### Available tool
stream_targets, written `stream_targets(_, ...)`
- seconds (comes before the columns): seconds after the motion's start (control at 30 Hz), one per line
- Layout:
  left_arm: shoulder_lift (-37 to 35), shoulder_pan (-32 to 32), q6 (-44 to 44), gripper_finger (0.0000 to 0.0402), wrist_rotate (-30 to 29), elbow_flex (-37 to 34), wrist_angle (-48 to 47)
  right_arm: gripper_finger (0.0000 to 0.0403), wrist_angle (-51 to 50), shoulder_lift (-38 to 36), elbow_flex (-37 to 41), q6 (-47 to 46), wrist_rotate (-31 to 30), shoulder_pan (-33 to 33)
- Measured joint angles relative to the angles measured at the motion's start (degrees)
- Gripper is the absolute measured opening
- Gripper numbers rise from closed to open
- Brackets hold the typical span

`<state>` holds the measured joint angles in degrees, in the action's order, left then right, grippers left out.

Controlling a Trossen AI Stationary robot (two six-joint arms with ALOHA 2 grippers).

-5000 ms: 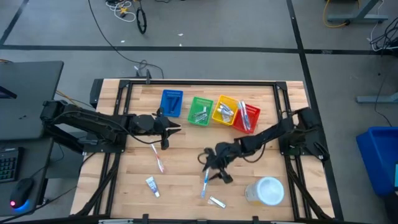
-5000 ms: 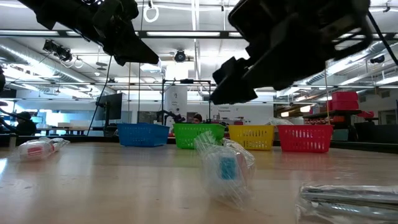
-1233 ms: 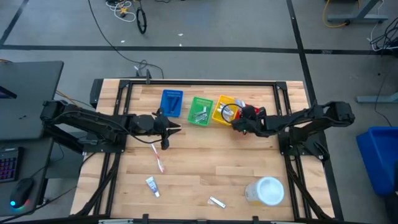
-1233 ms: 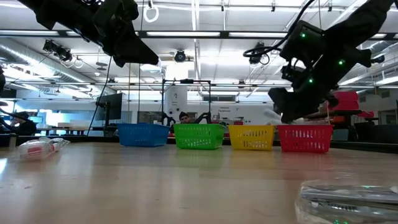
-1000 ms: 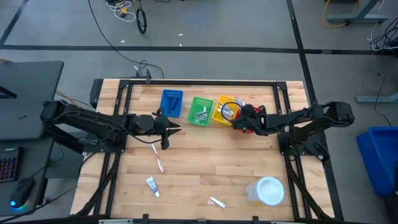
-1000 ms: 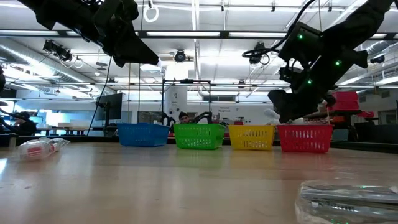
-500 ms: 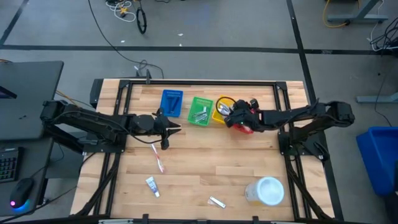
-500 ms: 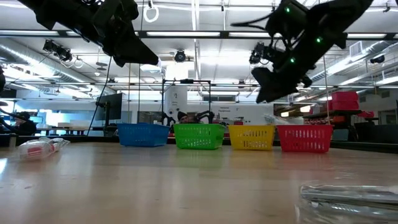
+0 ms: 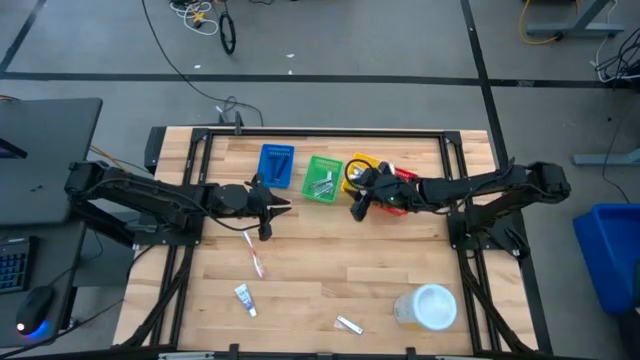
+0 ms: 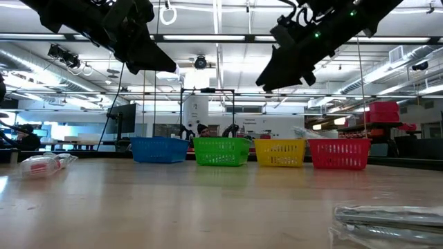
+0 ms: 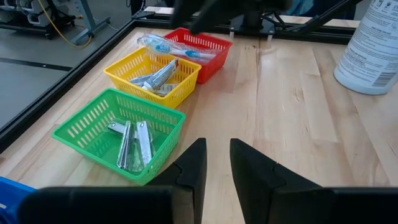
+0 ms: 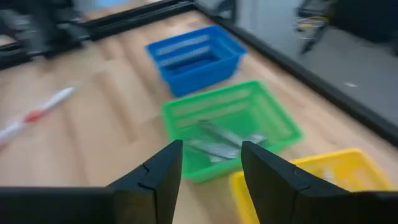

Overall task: Pick & Place Travel size toiletries
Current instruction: Put the silver nail cutter into the green bin

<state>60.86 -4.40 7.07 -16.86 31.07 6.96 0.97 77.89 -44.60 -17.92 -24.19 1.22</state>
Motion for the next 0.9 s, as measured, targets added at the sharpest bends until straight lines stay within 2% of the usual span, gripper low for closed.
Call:
stream_targets(0.13, 0.0, 0.0, 0.0, 0.0079, 0.0, 0.0, 0.0, 0.0166, 0.44, 0.0, 0.0, -0.03, 3.26, -1.53)
stream_targets(0.57, 0.0, -0.01, 0.0, 0.0079, 0.0, 0.0, 0.02, 0.0166, 0.11, 0.0, 0.0, -0.03, 3.94, -5.67)
stream_targets(0.8, 0.0, -0.02, 0.01, 0.0079, 0.0, 0.0, 0.05, 0.0161, 0.61, 0.98, -0.02, 0.89, 18.07, -7.32)
stream_targets(0.9, 0.0, -0.02, 0.09, 0.0079, 0.0, 0.0, 0.17, 0.0157, 2.15, 2.8, -0.02, 0.9, 21.43, -8.88)
